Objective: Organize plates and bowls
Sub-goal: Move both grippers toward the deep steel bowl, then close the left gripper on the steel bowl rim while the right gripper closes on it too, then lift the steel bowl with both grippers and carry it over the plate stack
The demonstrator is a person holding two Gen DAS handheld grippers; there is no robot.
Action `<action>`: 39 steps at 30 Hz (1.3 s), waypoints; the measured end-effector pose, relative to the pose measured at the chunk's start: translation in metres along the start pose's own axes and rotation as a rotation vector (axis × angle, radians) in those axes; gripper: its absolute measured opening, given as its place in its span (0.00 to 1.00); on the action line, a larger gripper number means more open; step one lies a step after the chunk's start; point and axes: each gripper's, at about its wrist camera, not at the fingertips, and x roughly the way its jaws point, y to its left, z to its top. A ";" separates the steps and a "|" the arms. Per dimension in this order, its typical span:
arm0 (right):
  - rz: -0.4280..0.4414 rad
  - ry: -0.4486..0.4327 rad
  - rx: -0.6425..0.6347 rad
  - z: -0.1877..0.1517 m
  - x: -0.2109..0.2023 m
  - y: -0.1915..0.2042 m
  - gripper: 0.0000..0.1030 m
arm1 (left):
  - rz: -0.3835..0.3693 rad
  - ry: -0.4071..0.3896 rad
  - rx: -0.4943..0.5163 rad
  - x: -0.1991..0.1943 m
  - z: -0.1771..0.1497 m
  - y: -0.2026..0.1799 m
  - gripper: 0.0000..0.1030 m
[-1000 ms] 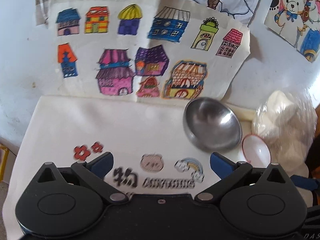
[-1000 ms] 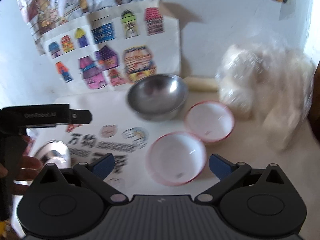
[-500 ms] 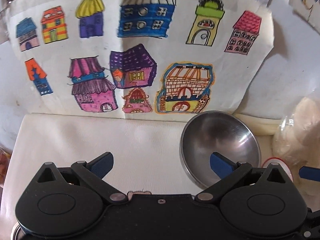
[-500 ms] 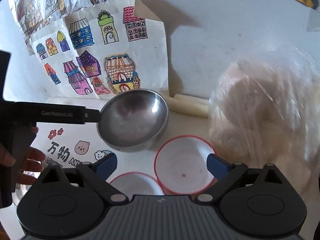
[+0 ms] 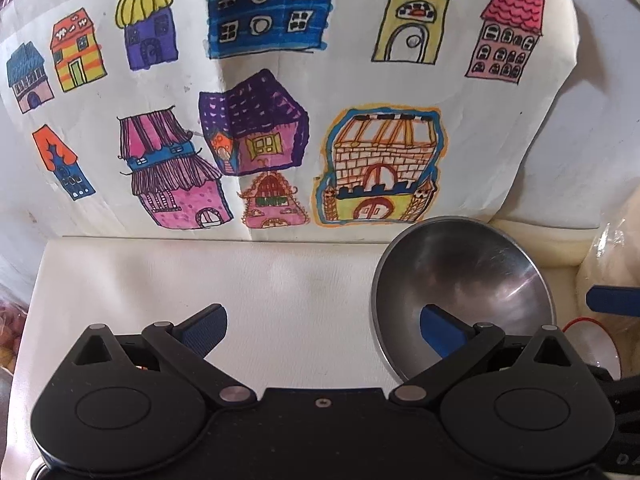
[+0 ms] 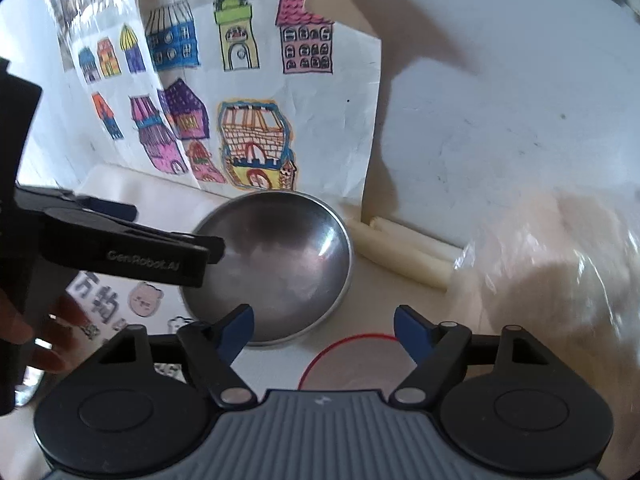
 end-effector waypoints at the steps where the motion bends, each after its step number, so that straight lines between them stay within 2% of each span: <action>1: -0.007 0.003 -0.009 0.001 0.002 0.000 0.77 | 0.000 0.008 -0.006 0.001 0.001 0.001 0.99; 8: -0.012 0.025 -0.044 0.004 0.017 0.001 0.65 | 0.048 0.039 0.004 0.006 0.001 -0.011 0.99; 15: -0.010 0.047 -0.047 0.006 0.026 -0.002 0.57 | 0.058 0.063 -0.022 0.011 -0.004 -0.013 0.97; 20: -0.004 0.050 -0.034 0.006 0.027 -0.005 0.50 | 0.033 0.086 -0.056 0.013 -0.005 -0.010 0.81; 22: 0.002 0.052 -0.027 0.007 0.028 -0.005 0.46 | 0.014 0.095 -0.071 0.014 -0.006 -0.010 0.72; 25: 0.015 0.053 -0.021 0.006 0.029 -0.005 0.38 | -0.012 0.125 -0.090 0.017 -0.007 -0.009 0.65; 32: 0.040 0.070 0.005 0.006 0.035 -0.006 0.33 | -0.066 0.133 -0.096 0.018 -0.008 -0.010 0.47; 37: 0.039 0.069 0.009 0.007 0.035 -0.004 0.25 | -0.129 0.136 -0.107 0.019 -0.006 -0.014 0.20; 39: 0.043 0.066 0.026 0.007 0.036 -0.005 0.23 | -0.139 0.136 -0.117 0.020 -0.007 -0.015 0.19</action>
